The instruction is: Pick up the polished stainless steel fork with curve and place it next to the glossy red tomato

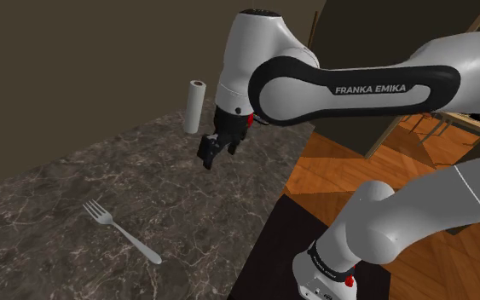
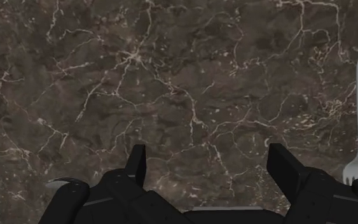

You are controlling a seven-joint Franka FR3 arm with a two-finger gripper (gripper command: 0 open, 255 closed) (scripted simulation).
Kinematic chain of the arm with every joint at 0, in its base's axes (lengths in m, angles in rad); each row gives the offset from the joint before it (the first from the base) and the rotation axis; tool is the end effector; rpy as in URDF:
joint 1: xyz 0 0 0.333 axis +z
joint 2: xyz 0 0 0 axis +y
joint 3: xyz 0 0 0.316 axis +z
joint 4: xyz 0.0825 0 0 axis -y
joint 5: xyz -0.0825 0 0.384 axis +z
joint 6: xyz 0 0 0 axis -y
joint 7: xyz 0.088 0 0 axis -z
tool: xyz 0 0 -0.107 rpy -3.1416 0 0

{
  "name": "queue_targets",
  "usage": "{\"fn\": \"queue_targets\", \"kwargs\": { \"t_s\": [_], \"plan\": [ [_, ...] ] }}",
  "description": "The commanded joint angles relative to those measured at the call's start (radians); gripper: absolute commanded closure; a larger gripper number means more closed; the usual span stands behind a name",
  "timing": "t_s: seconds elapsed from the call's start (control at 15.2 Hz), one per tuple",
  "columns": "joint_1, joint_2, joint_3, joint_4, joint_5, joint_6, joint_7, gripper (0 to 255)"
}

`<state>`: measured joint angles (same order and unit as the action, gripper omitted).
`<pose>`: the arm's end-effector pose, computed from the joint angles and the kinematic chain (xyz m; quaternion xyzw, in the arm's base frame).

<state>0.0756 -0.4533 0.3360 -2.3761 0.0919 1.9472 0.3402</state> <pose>0.3786 0.1813 0.4819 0.9996 0.0031 0.0126 0.0270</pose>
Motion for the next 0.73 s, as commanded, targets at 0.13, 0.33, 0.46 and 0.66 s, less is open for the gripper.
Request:
{"fn": "queue_targets", "kwargs": {
  "t_s": [0.13, 0.33, 0.46, 0.66],
  "plan": [
    [0.008, 0.112, 0.070, 0.049, -0.003, 0.075, 0.094, 0],
    [0.010, 0.210, 0.121, 0.097, -0.027, 0.131, 0.171, 0],
    [0.012, 0.280, 0.153, 0.136, -0.054, 0.163, 0.226, 0],
    [0.020, 0.393, 0.193, 0.204, -0.111, 0.204, 0.315, 0]
  ]
}}
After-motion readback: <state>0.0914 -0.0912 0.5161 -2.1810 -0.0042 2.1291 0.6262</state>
